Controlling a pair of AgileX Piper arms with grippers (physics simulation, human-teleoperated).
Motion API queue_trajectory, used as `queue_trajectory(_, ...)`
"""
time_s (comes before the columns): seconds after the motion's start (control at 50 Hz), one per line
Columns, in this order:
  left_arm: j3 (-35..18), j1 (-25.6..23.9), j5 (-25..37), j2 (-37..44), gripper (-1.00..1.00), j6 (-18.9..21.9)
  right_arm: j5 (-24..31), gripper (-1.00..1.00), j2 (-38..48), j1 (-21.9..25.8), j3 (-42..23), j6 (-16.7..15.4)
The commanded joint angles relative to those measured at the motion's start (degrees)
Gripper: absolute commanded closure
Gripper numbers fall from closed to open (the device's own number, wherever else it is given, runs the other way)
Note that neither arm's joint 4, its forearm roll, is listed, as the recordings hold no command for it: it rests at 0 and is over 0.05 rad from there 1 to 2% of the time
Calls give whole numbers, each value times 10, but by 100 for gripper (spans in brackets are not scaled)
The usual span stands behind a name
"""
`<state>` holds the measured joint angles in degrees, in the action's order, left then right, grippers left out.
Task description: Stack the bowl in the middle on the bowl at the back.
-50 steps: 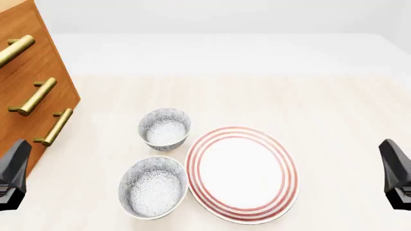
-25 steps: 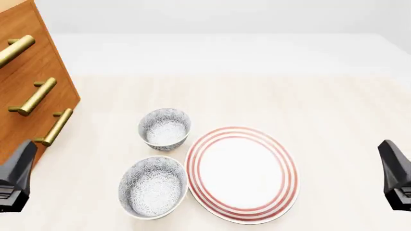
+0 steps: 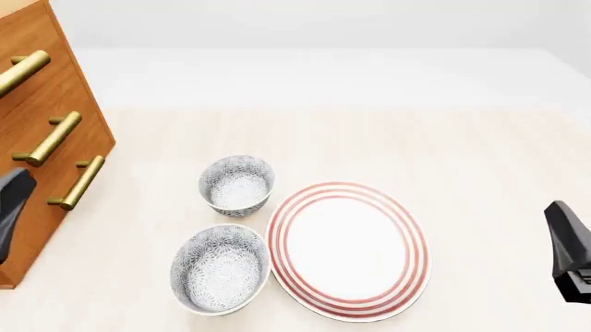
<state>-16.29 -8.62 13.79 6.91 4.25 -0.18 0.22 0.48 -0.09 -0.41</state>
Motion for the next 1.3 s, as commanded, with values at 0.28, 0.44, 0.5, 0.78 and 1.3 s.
queue_trajectory(0.28, -131, -109, 155, 200, -100, 3, -3, -100, -1, 2, 0, 4)
queue_trajectory(0.44, -171, -158, 217, 252, -100, -40, -4, -100, -1, 4, 0, 5)
queue_trajectory(0.5, -187, -186, 241, 253, -100, -77, -5, -100, -2, 4, 0, 6)
queue_trajectory(0.78, -144, -241, 248, 317, -100, -261, -9, -100, -2, 3, -1, 8)
queue_trajectory(1.3, -1, -262, 82, 380, -100, -355, -15, -100, -2, 1, -1, 12)
